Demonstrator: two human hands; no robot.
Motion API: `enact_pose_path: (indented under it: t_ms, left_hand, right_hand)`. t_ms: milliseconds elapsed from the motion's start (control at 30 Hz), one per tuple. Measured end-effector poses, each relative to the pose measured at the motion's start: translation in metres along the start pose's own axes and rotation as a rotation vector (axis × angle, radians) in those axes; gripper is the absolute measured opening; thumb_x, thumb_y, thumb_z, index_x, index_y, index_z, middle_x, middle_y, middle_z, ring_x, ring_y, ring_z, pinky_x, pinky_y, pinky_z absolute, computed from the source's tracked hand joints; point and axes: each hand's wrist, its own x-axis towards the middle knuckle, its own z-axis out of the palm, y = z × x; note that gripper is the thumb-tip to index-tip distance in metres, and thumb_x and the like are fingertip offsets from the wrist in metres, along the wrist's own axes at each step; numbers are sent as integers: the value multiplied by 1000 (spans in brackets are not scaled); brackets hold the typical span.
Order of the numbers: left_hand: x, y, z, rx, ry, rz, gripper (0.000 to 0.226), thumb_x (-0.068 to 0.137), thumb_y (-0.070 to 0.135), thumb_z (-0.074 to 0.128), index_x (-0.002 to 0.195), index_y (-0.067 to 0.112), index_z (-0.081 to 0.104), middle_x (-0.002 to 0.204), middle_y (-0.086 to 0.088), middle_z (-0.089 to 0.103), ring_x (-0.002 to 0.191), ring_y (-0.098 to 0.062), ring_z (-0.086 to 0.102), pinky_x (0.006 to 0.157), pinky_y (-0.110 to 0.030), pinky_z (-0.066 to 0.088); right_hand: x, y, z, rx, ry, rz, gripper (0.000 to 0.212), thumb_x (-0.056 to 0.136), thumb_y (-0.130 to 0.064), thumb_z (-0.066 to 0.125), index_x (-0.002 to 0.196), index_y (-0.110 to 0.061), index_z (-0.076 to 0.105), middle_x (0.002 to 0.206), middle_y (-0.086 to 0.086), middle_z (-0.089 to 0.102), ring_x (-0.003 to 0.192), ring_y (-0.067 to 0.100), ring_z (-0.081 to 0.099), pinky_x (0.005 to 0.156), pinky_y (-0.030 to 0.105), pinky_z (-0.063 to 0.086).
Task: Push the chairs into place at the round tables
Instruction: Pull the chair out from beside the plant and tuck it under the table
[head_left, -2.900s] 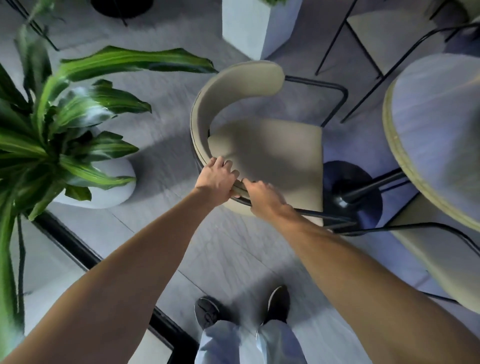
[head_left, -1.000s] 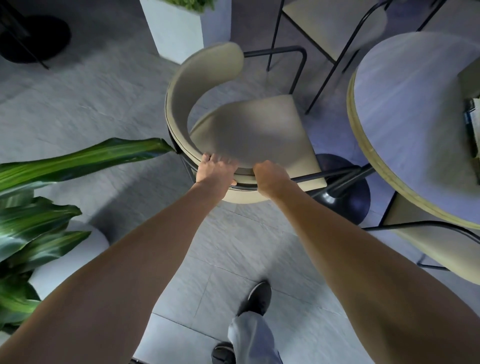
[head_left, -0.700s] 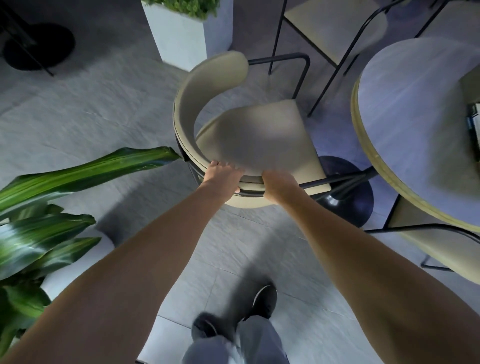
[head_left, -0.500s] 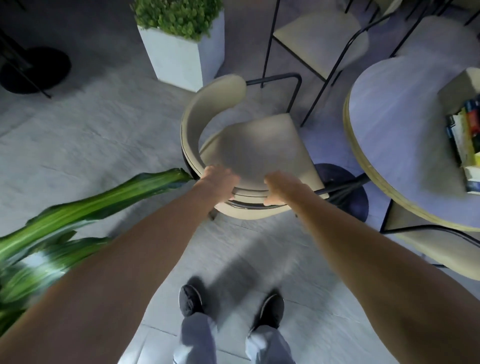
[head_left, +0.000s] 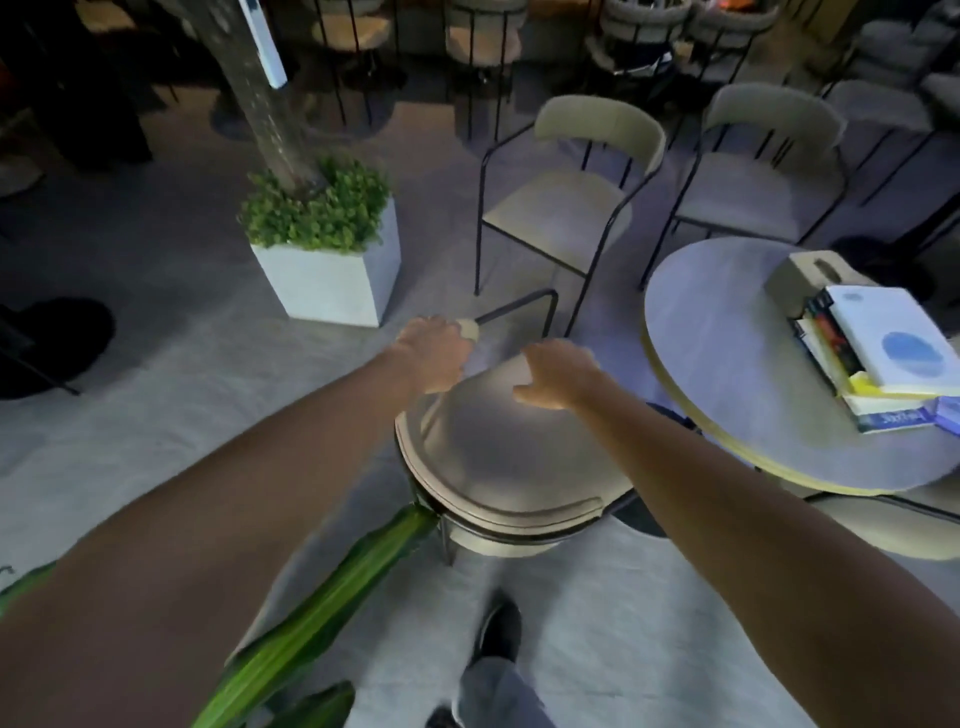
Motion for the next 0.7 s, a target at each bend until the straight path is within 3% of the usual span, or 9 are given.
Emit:
enact_pose_path:
  t_ms: [133, 300, 500, 700]
  left_hand:
    - [37, -15, -26, 41, 38, 75, 34, 97, 24, 45, 127, 19, 61, 122, -8, 63, 115, -31, 59, 88, -39, 47]
    - [85, -33, -39, 34, 39, 181, 31, 99, 26, 45, 126, 20, 58, 122, -9, 61, 117, -30, 57, 90, -42, 46]
    - [127, -52, -26, 77, -39, 312, 34, 101, 28, 44, 131, 16, 56, 129, -11, 56, 119, -31, 54, 91, -41, 46]
    - [160, -54, -1, 137, -52, 535, 40, 101, 34, 42, 133, 15, 55, 130, -10, 55, 121, -31, 50, 91, -40, 44]
  right_hand:
    - [33, 10, -27, 6, 21, 77, 64, 86, -47, 61, 142, -17, 49, 136, 11, 58, 124, 33, 54, 95, 42, 47]
    - [79, 24, -44, 50, 32, 188, 65, 82, -52, 62, 139, -24, 51, 128, 6, 61, 116, 31, 58, 84, 39, 48]
    - [98, 29, -38, 127, -10, 280, 59, 86, -43, 62, 138, -17, 50, 132, 11, 56, 119, 34, 53, 89, 41, 46]
    - [95, 21, -12, 180, -34, 467, 59, 86, -49, 63, 134, -18, 49, 131, 9, 56, 120, 33, 53, 91, 43, 46]
